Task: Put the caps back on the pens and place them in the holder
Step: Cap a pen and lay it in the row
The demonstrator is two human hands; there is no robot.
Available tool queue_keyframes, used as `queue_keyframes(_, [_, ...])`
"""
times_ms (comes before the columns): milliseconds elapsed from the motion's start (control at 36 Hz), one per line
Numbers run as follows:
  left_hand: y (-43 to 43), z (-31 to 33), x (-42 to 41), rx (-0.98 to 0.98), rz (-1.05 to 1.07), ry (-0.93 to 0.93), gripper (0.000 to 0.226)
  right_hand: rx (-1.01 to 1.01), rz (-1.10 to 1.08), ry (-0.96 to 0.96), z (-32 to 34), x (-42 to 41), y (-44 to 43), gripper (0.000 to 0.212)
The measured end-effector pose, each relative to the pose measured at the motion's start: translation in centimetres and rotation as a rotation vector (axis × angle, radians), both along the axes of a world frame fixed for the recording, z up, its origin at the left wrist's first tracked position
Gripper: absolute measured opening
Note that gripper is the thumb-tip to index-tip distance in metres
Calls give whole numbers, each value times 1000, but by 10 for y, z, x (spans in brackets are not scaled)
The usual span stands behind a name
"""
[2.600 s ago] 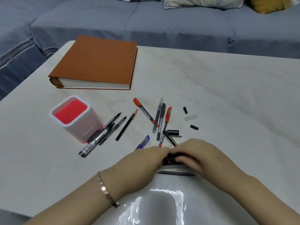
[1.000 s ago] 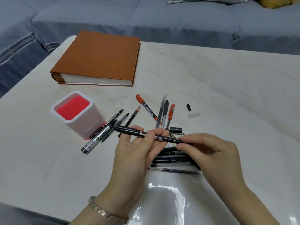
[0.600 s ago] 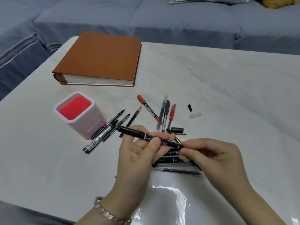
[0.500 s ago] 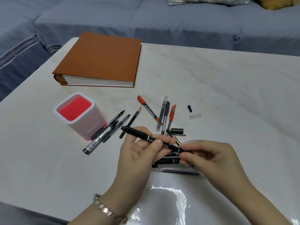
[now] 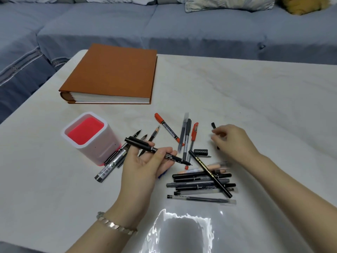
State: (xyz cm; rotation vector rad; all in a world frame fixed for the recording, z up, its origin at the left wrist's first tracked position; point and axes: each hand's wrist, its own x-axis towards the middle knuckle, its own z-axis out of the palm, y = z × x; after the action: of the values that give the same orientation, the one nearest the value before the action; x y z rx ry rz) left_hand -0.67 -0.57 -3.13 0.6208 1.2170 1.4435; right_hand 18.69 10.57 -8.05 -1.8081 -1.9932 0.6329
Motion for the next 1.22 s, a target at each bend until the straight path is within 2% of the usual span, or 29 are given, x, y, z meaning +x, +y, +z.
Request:
queue_keyframes(111, [-1,-3,-3,-22,7,-18,14,63,-87,-32,-5,-8,26,29])
queue_keyframes(250, [2,-4,-6,-39,38,-39,15,18,-123,-267,-16,-16,39,27])
queue_keyframes(333, [3,-3,-6,-47,56,-65,15,32,-114,-290,-20,-18,40,24])
queue_keyframes(417, [2,-3,-6,-53,66,-75,15,72,-75,-160,-14,-21,30,22])
queue_keyframes(556, [2,-4,-4,-59,80,-138,14,44,-35,260,14,-18,-16,5])
queue_keyframes(667, [1,-6,1,-81,65,-197,15,-87,-17,521,35,-8,-64,23])
queue_keyframes(833, [-4,-7,15,-118,32,-229,17,-156,-78,756,47,2,-101,19])
queue_keyframes(917, [-6,-4,21,-139,21,-253,17,-134,-88,796,49,1,-108,19])
queue_keyframes(1028, [-9,2,27,-144,11,-288,7,-109,-93,740,48,-1,-112,17])
queue_keyframes(1222, [-12,9,32,-141,18,-296,9,-85,-92,758,49,-8,-116,22])
